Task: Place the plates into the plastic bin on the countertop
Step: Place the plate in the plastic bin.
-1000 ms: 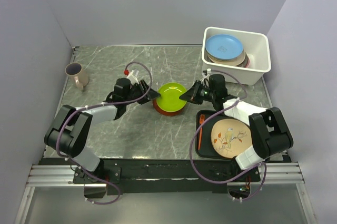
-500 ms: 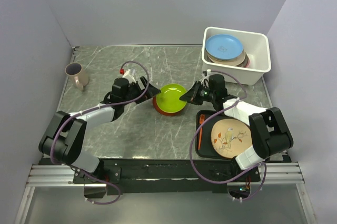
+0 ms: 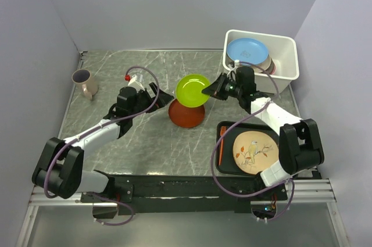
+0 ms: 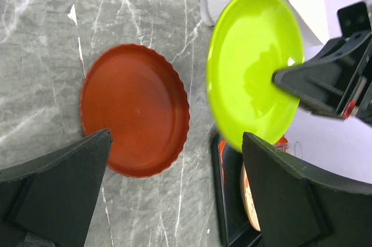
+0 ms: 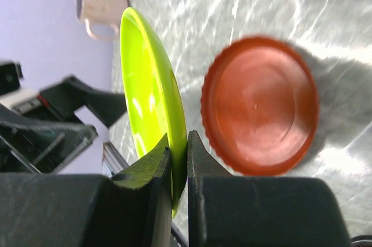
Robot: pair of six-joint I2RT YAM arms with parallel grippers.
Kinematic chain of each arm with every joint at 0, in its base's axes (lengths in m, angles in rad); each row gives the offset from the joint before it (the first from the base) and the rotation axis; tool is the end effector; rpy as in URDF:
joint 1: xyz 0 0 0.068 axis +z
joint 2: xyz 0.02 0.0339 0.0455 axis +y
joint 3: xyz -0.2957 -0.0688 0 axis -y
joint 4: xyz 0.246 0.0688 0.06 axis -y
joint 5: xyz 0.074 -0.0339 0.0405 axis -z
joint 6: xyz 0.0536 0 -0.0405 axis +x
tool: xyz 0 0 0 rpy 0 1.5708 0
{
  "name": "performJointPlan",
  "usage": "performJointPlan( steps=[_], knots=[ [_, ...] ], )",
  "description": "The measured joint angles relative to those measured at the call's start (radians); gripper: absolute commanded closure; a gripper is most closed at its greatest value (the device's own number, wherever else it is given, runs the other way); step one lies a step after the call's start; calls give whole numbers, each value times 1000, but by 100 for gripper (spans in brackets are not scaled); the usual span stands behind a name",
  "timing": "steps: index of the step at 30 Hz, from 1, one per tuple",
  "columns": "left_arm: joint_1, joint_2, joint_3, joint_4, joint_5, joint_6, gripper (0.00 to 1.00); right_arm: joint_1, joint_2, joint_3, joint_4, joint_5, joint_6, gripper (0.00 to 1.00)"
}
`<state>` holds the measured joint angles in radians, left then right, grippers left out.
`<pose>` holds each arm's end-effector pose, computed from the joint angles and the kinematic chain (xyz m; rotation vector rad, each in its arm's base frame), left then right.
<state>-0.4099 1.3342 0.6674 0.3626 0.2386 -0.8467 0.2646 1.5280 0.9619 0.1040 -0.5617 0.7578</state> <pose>0.2714 -0.1317 0.2582 -0.2624 1.9976 -1.0607 0.3342 0.1201 0.2744 0.1518 2.1696 1.1872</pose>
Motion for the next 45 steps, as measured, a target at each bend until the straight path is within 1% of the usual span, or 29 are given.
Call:
performJointPlan(
  steps=[11, 21, 29, 37, 45],
  knots=[
    [0, -26, -7, -32, -9, 19, 1, -126, 0, 128, -89, -13, -20, 99],
    [0, 13, -8, -33, -8, 19, 1, -268, 27, 249, -128, -36, -27, 98],
    [0, 40, -14, -32, -8, 19, 1, -379, 139, 349, -153, -46, -19, 98],
    [0, 64, -23, -32, -7, 19, 1, -439, 249, 486, -171, -53, 6, 98],
    [0, 73, -23, -39, -1, 19, 1, -488, 300, 496, -128, -64, 69, 98]
  ],
)
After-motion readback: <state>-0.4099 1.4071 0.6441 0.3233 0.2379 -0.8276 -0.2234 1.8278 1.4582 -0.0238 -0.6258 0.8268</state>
